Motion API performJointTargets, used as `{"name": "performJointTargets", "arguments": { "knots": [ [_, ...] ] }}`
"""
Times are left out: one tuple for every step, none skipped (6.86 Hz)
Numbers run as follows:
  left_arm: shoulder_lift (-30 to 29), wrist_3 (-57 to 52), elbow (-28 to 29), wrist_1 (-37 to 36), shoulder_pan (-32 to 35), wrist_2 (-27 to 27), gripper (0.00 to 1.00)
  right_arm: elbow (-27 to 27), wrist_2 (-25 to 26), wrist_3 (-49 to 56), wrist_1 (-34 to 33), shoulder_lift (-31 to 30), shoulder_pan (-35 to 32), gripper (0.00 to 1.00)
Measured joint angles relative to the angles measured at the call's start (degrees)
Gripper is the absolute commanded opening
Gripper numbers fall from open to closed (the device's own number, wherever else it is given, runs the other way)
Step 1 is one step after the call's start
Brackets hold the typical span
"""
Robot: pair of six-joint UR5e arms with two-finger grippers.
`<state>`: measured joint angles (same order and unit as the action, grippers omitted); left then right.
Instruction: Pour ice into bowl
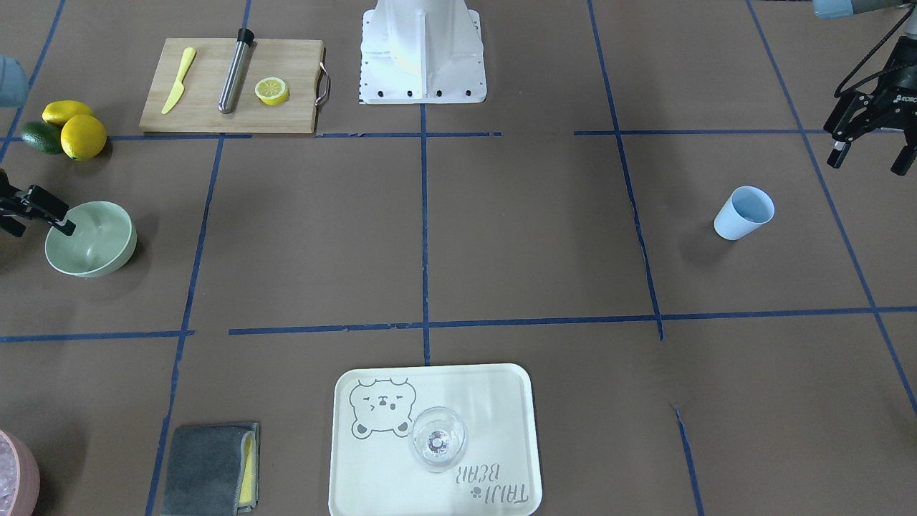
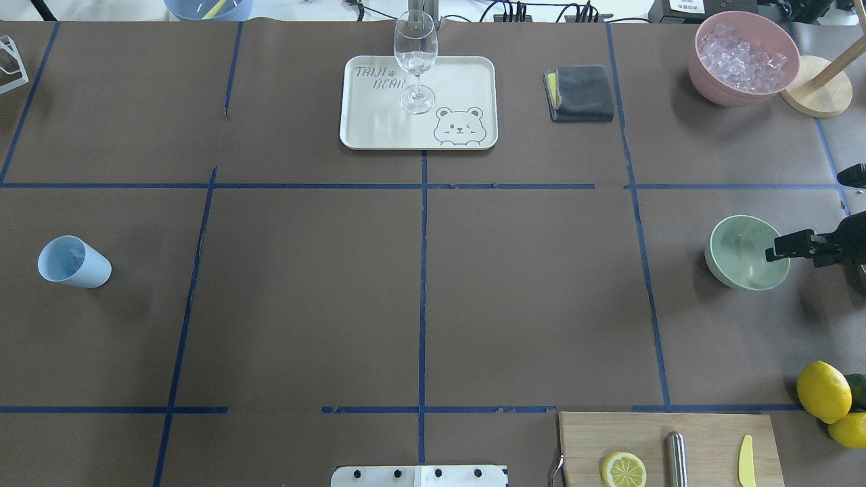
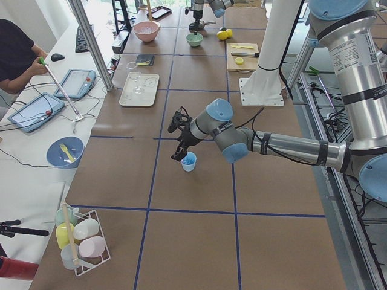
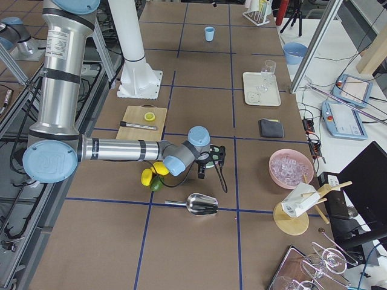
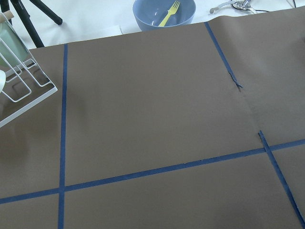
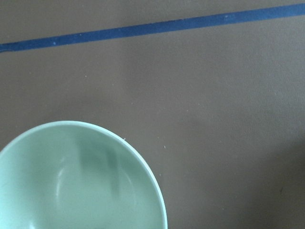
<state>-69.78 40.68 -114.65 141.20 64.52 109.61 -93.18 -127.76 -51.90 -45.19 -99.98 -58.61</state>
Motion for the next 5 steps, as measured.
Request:
{"name": "performJointTargets", "arguments": {
  "knots": [
    [1.4, 0.8, 0.0, 2.0, -1.4, -2.5, 1.00, 0.1, 0.3, 0.0, 0.0, -0.2, 0.7, 0.30],
    [2.3, 1.6, 0.0, 3.6, -3.0, -4.8, 1.00, 0.2, 0.4, 0.0, 0.0, -0.3, 1.0, 0.06],
    [2.9, 2.6, 0.0, 5.1, -4.5, -6.2, 1.00, 0.4, 0.4, 0.0, 0.0, -0.3, 1.1, 0.00],
    [3.4, 3.2, 0.0, 6.5, -5.8, -7.4, 1.00, 0.5, 0.1, 0.0, 0.0, -0.2, 1.1, 0.00],
    [3.7, 3.5, 0.0, 7.3, -7.0, -8.9, 1.00, 0.3, -0.4, 0.0, 0.1, -0.2, 1.0, 0.00]
  ]
}}
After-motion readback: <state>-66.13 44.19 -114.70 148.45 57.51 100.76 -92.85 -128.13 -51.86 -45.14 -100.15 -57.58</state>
